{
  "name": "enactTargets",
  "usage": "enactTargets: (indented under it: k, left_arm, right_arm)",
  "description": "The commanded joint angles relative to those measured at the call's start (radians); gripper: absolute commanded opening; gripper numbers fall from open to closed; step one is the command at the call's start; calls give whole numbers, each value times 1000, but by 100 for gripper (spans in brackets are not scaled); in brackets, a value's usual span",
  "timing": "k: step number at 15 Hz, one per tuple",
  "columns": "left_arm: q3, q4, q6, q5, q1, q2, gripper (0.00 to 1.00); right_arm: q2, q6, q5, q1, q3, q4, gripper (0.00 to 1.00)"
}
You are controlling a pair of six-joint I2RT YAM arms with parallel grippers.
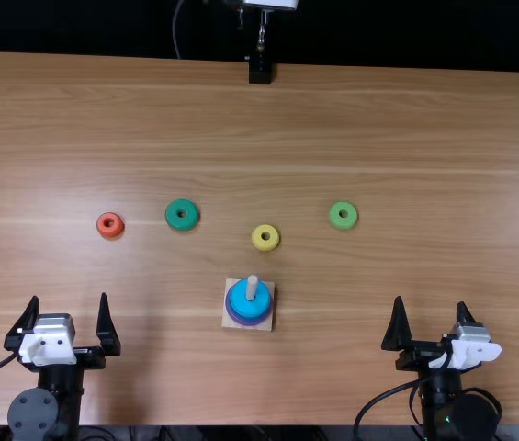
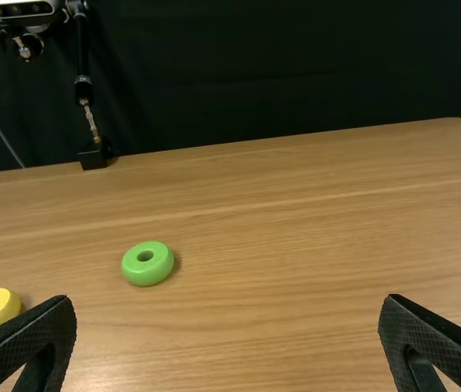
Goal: Build the Hanoi tower: stack the rings onto the peg from bottom to top in this color order: purple, dark blue, light blue, dark green, light green, yellow, orange.
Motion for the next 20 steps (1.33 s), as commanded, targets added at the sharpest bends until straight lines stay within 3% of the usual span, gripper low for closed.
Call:
enactTargets:
  k: [1,9,18,20]
  left_arm:
    - [-50,-14,9,0,9,-17,100]
    - [17,-16,-4,1,-5,19,100]
    - [573,-25,-4,7,-32,684,100]
    - [640,-23,2,11,-95,826,100]
  right_arm:
    - [-13,-2,2,-9,-10,-22,100]
    - [-13,-2,0,-9,-10,-22,100]
    - [-13,-2,2,-9,-10,-22,100]
    - [-13,-2,2,-9,-10,-22,100]
